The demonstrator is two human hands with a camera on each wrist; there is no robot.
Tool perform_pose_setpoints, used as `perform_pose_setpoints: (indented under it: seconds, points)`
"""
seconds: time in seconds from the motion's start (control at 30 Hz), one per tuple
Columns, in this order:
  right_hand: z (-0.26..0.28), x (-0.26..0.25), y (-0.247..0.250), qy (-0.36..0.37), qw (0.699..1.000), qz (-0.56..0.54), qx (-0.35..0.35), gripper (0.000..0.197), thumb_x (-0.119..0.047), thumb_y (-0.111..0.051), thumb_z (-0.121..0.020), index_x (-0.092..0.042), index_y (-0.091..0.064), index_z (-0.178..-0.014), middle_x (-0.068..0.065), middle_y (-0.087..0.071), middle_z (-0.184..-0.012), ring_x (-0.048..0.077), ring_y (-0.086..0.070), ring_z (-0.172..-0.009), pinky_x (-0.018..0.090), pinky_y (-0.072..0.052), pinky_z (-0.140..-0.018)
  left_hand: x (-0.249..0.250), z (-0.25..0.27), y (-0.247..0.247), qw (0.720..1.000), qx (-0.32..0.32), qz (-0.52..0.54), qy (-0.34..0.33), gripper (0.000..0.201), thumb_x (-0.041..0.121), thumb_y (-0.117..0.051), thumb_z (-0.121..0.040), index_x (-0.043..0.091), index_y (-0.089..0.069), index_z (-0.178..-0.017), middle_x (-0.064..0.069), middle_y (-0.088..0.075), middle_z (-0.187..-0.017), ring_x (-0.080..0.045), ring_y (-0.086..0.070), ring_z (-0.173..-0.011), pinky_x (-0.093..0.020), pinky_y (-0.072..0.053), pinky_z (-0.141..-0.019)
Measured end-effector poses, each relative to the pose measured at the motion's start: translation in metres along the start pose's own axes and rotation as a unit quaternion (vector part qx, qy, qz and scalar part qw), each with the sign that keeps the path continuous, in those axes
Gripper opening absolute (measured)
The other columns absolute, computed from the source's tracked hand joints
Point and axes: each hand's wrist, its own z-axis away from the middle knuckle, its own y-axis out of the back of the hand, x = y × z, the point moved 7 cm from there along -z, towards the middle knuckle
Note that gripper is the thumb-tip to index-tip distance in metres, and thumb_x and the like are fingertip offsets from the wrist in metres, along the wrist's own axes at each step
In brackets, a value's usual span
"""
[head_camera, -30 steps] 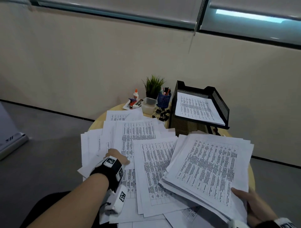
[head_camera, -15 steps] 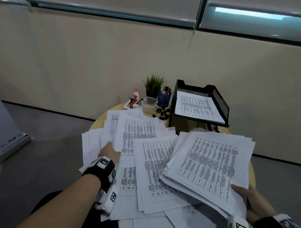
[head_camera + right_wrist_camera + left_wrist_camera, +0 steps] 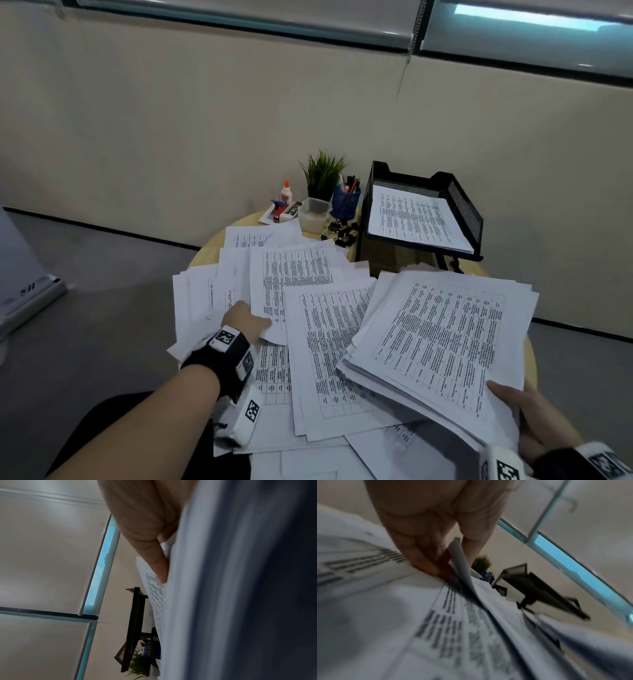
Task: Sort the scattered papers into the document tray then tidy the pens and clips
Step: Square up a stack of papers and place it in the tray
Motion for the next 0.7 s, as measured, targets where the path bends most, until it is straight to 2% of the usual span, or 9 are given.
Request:
perform_pose_setpoints:
  seconds: [0.1,0.17,0.2,0.27,0.37,0.47,0.53,0.63,0.7]
  points:
    - [-0.001,0.000,-0.001,0.001,1.000,0.001,-0.005,0.060,0.006,-0.049,-0.080,-0.020,-0.049,-0.134,0.020,-0.062,-0.123,0.042,-0.065,-0.097,0.060,-0.053,-0.073,-0.009,-0.009,-0.008,0.988,-0.050,0.138,0.038,0.023,0.003,-0.068,-0.079,-0.002,-0.058,-0.098,-0.019,-0.064,-0.106,-0.036,-0.063,-0.099,-0.045,-0.055,-0.083]
    - [-0.002,0.000,0.000,-0.004,1.000,0.001,-0.003,0.059,0.006,-0.048,-0.083,-0.020,-0.047,-0.136,0.020,-0.060,-0.125,0.042,-0.065,-0.098,0.058,-0.053,-0.073,-0.012,-0.001,-0.013,0.970,-0.111,0.201,0.077,0.031,-0.007,-0.067,-0.076,-0.010,-0.057,-0.105,-0.028,-0.061,-0.111,-0.043,-0.061,-0.100,-0.058,-0.053,-0.081]
    - [-0.002,0.000,0.000,-0.005,1.000,0.001,-0.002,0.060,0.004,-0.049,-0.081,-0.020,-0.047,-0.136,0.020,-0.060,-0.125,0.043,-0.065,-0.097,0.058,-0.053,-0.072,-0.013,0.002,-0.015,0.964,-0.126,0.218,0.085,0.035,-0.010,-0.065,-0.076,-0.011,-0.055,-0.109,-0.031,-0.060,-0.112,-0.046,-0.061,-0.096,-0.057,-0.053,-0.077]
    - [-0.002,-0.001,0.000,-0.005,1.000,0.002,-0.003,0.062,0.002,-0.052,-0.078,-0.017,-0.046,-0.136,0.021,-0.061,-0.123,0.043,-0.067,-0.094,0.057,-0.054,-0.071,-0.012,0.017,-0.020,0.955,-0.172,0.221,0.096,0.035,-0.012,-0.062,-0.075,-0.013,-0.053,-0.109,-0.035,-0.058,-0.113,-0.047,-0.063,-0.091,-0.052,-0.055,-0.071]
    - [-0.002,0.000,-0.001,-0.005,1.000,0.005,-0.009,0.054,0.005,-0.047,-0.086,-0.013,-0.046,-0.136,0.022,-0.065,-0.115,0.042,-0.069,-0.087,0.059,-0.054,-0.068,-0.012,0.036,-0.029,0.953,-0.214,0.191,0.099,0.026,-0.013,-0.061,-0.075,-0.012,-0.058,-0.101,-0.034,-0.061,-0.106,-0.043,-0.065,-0.089,-0.048,-0.051,-0.082]
    - [-0.001,0.006,-0.002,-0.019,1.000,0.013,-0.010,0.045,0.008,-0.041,-0.090,-0.007,-0.048,-0.132,0.021,-0.070,-0.102,0.040,-0.070,-0.079,0.058,-0.055,-0.064,-0.010,0.056,-0.044,0.947,-0.246,0.177,0.103,0.023,-0.013,-0.057,-0.080,-0.008,-0.056,-0.102,-0.023,-0.058,-0.087,-0.026,-0.061,-0.052,-0.025,-0.052,-0.047]
    - [-0.002,0.012,0.001,-0.031,0.999,0.028,0.010,0.042,0.010,-0.040,-0.090,-0.005,-0.049,-0.128,0.021,-0.073,-0.089,0.039,-0.070,-0.070,0.054,-0.056,-0.058,-0.009,0.063,-0.055,0.941,-0.244,0.204,0.117,0.024,-0.012,-0.057,-0.081,-0.008,-0.056,-0.105,-0.023,-0.061,-0.094,-0.026,-0.063,-0.057,-0.024,-0.050,-0.042]
    - [-0.004,0.023,0.007,-0.056,0.995,0.059,0.050,0.042,0.012,-0.042,-0.089,0.000,-0.047,-0.129,0.023,-0.072,-0.079,0.039,-0.069,-0.062,0.052,-0.057,-0.057,-0.003,0.060,-0.068,0.937,-0.221,0.241,0.122,0.051,0.005,-0.079,-0.064,-0.010,-0.058,-0.108,-0.028,-0.064,-0.111,-0.040,-0.066,-0.097,-0.049,-0.058,-0.074]
    - [-0.004,0.027,0.011,-0.071,0.991,0.087,0.075,0.043,0.012,-0.044,-0.089,0.000,-0.045,-0.130,0.026,-0.069,-0.078,0.039,-0.067,-0.061,0.058,-0.055,-0.066,0.007,0.060,-0.072,0.942,-0.201,0.244,0.116,0.075,0.023,-0.088,-0.049,-0.004,-0.060,-0.113,-0.022,-0.062,-0.119,-0.037,-0.062,-0.106,-0.051,-0.052,-0.090]
